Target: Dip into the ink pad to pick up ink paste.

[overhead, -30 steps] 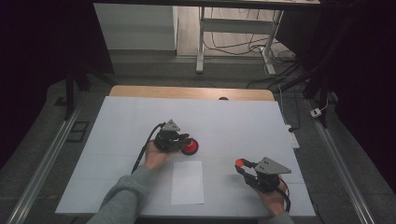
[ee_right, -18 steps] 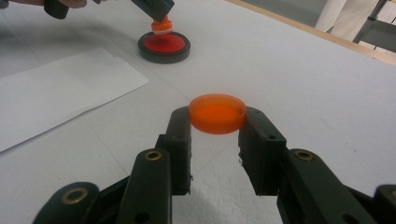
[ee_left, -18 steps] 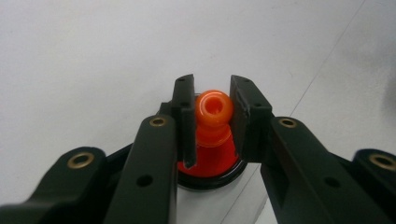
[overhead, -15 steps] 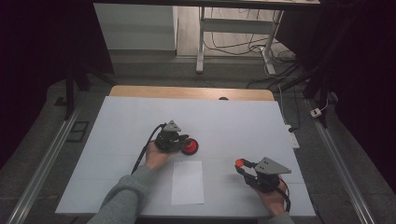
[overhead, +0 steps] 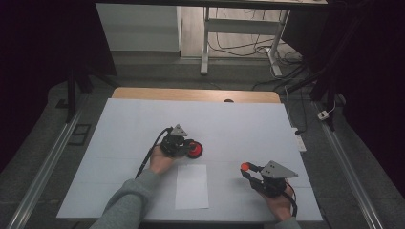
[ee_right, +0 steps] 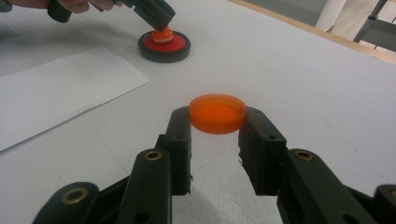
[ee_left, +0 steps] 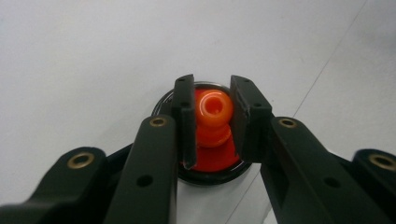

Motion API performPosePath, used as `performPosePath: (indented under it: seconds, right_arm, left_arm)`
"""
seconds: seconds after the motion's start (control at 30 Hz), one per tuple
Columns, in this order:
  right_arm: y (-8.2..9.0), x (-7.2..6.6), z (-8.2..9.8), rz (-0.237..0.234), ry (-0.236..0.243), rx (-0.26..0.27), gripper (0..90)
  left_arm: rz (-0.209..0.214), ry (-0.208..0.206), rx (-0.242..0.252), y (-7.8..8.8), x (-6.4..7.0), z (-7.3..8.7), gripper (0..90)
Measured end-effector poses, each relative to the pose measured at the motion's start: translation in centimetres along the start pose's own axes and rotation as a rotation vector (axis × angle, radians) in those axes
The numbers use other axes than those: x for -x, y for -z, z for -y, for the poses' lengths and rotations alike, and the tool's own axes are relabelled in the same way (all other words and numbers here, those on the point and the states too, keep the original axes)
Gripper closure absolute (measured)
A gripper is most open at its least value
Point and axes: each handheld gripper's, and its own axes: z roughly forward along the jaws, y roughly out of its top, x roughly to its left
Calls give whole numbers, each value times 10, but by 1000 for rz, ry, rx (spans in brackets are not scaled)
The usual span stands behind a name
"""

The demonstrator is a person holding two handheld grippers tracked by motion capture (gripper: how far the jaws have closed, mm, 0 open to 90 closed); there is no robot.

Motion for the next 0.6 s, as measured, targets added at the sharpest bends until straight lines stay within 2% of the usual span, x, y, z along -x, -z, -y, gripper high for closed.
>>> performPosePath:
  seconds: [0.13,0.4,0.6]
  right_arm:
    - [1,1,0,4,1,-2,652]
    - [2,0,0,6,2,0,652]
    - [2,0,0,4,2,2,652]
  left_arm:
    - [-3,-4,-2,-1,1,0,727]
    - [-31,-37,-14,-2,5,0,729]
    - [-32,-33,-14,-3,5,0,730]
